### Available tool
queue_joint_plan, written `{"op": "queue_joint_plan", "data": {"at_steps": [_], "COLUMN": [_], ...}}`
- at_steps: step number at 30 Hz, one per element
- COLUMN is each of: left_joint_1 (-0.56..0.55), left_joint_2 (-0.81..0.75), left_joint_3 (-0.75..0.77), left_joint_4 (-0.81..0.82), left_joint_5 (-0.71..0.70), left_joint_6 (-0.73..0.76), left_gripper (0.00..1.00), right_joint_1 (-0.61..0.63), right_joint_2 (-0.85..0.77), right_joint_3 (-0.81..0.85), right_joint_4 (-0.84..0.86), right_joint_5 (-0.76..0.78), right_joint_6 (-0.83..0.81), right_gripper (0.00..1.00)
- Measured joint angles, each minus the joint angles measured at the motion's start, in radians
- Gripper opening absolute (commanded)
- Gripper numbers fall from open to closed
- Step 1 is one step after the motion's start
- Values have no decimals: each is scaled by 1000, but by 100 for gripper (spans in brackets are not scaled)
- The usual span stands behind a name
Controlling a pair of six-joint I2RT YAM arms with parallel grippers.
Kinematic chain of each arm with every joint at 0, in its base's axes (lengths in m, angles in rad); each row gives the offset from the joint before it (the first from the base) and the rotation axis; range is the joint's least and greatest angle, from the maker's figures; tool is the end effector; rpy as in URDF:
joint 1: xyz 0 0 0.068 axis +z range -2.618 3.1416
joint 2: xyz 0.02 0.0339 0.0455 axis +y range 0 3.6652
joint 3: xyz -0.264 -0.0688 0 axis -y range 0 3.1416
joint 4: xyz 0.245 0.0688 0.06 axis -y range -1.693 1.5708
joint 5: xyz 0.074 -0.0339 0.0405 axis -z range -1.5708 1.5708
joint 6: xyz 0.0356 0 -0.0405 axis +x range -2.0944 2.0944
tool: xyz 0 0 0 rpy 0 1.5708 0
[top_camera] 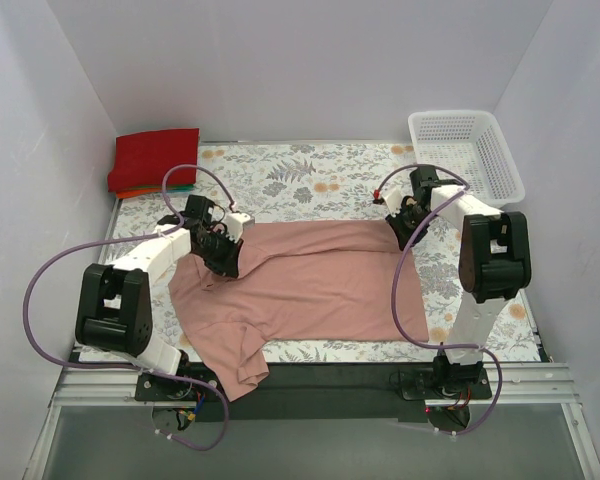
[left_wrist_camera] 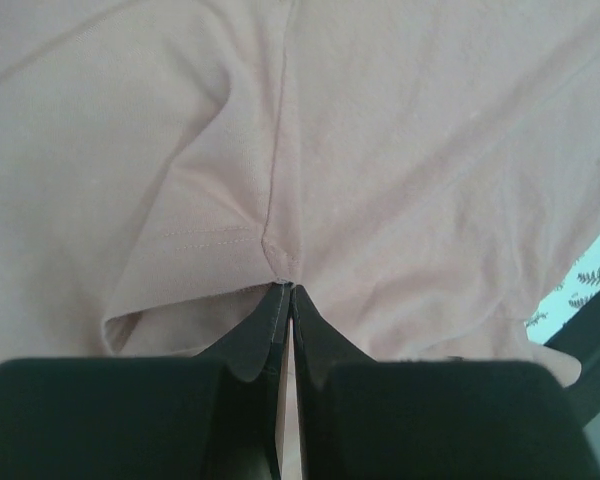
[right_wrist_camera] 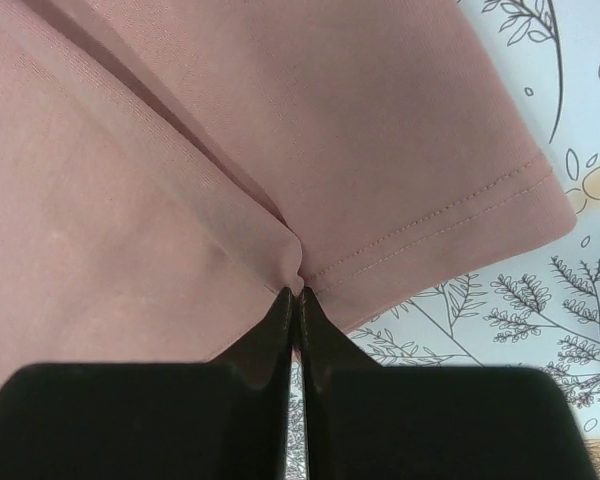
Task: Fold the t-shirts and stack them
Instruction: Fold the tshirt
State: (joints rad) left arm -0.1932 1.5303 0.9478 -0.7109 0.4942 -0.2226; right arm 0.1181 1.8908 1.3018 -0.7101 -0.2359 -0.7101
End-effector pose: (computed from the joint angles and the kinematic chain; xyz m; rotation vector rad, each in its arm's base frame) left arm 0.2674 -0.0695 0.1913 0.0589 2.8715 -0.7912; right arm 0.3657 0.0518 0.1733 -1.1710 2.5514 0.2062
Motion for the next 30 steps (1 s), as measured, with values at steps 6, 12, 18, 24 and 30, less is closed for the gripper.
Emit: {"op": "queue_joint_plan", "data": {"at_steps": [6, 12, 18, 24, 30], "left_joint_1": [-35, -47, -16, 93, 112], "left_joint_2": [-3, -39, -90, -65, 43], "left_joint_3": [-37, -35, 31, 83, 126], "left_joint_4": [-27, -95, -162, -123, -87], "left_joint_5": [0, 40, 103, 66, -1], "left_joint_6": [23, 43, 39, 10, 6], "left_gripper": [9, 31, 34, 45, 45], "right_joint_1": [0, -6, -6, 14, 42], "right_joint_2": [-16, -39, -63, -65, -61], "right_joint_3": [-11, -11, 11, 74, 93], "right_joint_4": [-3, -26, -77, -102, -105], "right_joint_5": [19, 29, -23, -80, -108], "right_joint_6": [-26, -49, -39, 6, 41], "right_gripper": [9, 36, 38, 37, 36]}}
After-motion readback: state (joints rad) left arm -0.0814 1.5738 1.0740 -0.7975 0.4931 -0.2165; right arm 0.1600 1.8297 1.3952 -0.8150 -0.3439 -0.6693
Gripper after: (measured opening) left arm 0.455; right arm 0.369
